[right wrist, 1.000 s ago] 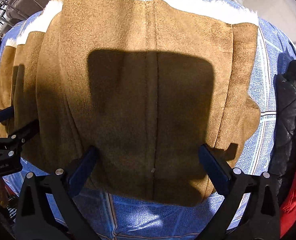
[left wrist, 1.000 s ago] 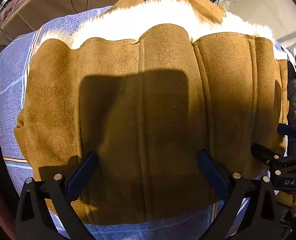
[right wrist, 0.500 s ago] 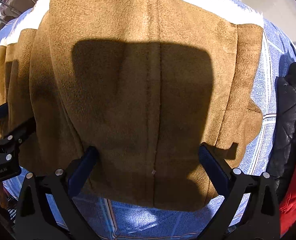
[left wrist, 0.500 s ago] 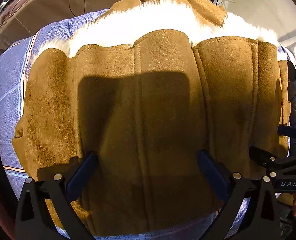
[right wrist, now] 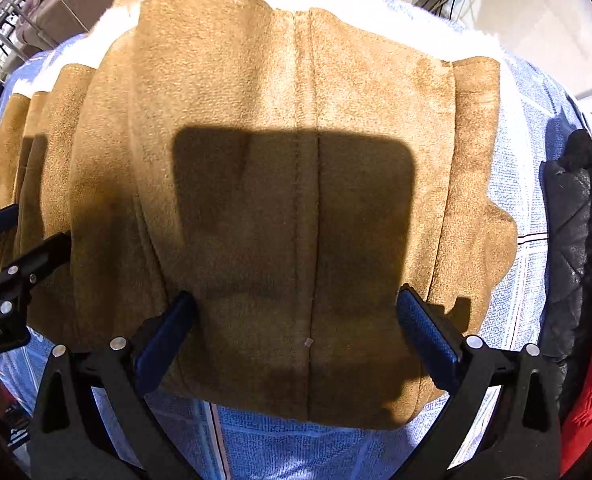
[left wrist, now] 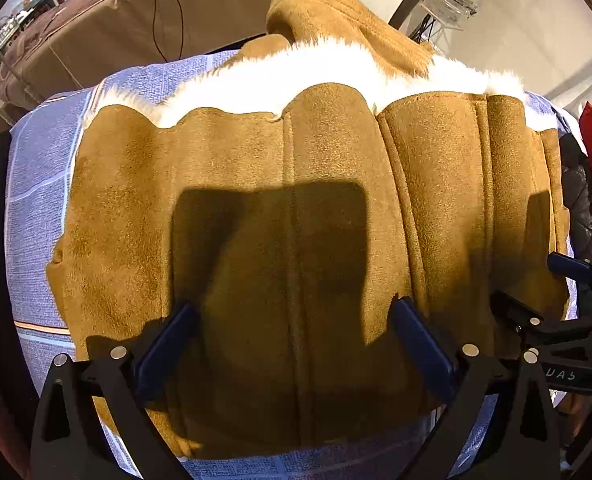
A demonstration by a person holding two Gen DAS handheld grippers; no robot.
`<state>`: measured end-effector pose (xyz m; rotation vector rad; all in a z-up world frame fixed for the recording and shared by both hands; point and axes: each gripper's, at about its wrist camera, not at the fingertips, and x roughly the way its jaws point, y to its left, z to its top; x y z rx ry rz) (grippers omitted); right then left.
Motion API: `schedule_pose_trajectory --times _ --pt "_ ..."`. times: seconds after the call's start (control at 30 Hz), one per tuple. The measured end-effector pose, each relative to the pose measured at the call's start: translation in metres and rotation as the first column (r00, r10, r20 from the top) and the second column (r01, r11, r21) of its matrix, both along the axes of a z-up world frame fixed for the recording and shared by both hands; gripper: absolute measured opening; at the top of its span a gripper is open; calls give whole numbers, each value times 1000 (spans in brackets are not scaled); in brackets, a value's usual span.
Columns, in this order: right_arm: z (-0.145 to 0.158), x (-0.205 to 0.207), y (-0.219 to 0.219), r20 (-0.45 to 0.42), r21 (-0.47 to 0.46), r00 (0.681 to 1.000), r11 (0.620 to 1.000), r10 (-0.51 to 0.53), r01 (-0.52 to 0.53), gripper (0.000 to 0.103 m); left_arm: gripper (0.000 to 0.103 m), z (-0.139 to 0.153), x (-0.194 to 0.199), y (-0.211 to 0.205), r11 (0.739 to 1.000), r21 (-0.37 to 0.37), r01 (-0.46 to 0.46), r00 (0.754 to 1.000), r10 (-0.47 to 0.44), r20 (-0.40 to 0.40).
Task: Fold large clothes
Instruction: 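Press the folded coat flat with both tools open on the suede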
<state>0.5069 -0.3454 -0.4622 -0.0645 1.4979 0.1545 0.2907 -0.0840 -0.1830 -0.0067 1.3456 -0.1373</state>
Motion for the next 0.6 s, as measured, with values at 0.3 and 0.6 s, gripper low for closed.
schedule_pose_trajectory --times 0.3,0.6 --pt "22 -45 -6 155 3 987 999 -45 45 99 97 44 -40 20 995 53 -82 992 76 103" --pt "50 -76 -30 244 66 961 991 -129 116 99 97 40 -82 50 985 86 -150 986 142 89"
